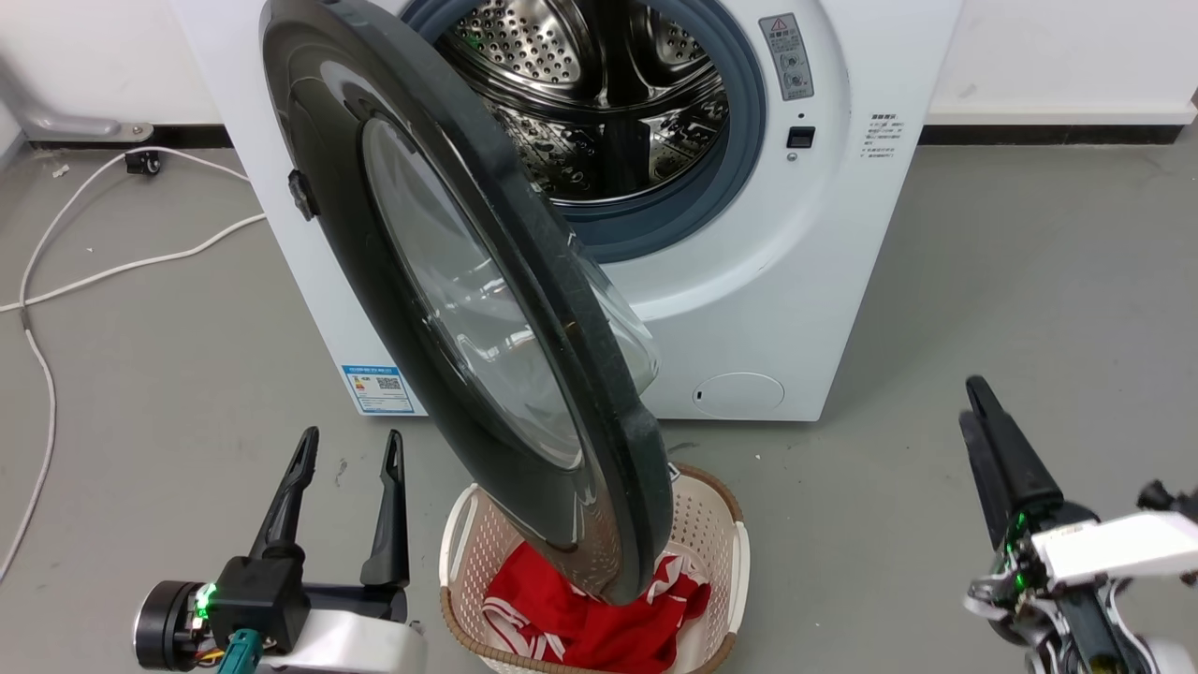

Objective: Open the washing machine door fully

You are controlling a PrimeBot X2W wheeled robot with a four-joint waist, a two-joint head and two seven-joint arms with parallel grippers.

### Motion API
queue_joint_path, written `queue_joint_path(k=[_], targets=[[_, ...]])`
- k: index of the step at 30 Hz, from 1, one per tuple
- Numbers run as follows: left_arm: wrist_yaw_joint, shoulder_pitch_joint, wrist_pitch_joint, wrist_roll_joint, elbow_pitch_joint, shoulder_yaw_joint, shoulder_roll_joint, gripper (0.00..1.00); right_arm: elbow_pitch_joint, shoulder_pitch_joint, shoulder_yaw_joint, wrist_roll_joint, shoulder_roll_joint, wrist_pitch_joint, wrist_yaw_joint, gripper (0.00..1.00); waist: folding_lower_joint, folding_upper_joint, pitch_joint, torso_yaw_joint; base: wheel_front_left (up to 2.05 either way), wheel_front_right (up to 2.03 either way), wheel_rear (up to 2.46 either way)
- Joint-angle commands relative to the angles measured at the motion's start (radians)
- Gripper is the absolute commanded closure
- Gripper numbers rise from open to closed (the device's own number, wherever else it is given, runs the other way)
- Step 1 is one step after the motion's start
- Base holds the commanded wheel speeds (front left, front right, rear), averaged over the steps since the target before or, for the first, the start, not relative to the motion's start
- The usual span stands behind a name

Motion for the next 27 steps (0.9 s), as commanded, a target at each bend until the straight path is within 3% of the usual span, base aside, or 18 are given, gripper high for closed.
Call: queue_joint_path(k=[1,6,13,21,27], targets=[[-0.003,0.014,-0.002,-0.001,-0.002,0.006,0.000,0.00,-0.019,0.028,0.001,-0.025,0.004,-0.031,0.000,0.00,0.0001,0.0000,-0.003,-0.002,0.00,0.00,0.00],[-0.009,0.022,-0.002,0.002,-0.001,0.017,0.000,0.00,-0.062,0.098,0.007,-0.258,0.000,-0.201,0.000,0.00,0.0001,0.0000,-0.012,-0.002,0.00,0.00,0.00],[-0.014,0.031,-0.002,0.006,-0.004,0.028,-0.001,0.00,-0.106,0.132,-0.043,-0.746,-0.035,-0.373,0.000,0.00,0.0001,0.0000,-0.021,-0.006,0.00,0.00,0.00],[-0.016,0.021,-0.002,0.009,-0.008,0.031,-0.001,0.00,-0.225,0.152,-0.077,-1.252,-0.004,-0.390,0.000,0.00,0.0001,0.0000,-0.016,-0.006,0.00,0.00,0.00],[-0.012,0.023,-0.002,0.010,-0.010,0.033,-0.001,0.00,-0.290,0.200,-0.036,-1.389,0.014,-0.363,0.000,0.00,0.0001,0.0000,-0.014,-0.013,0.00,0.00,0.00]])
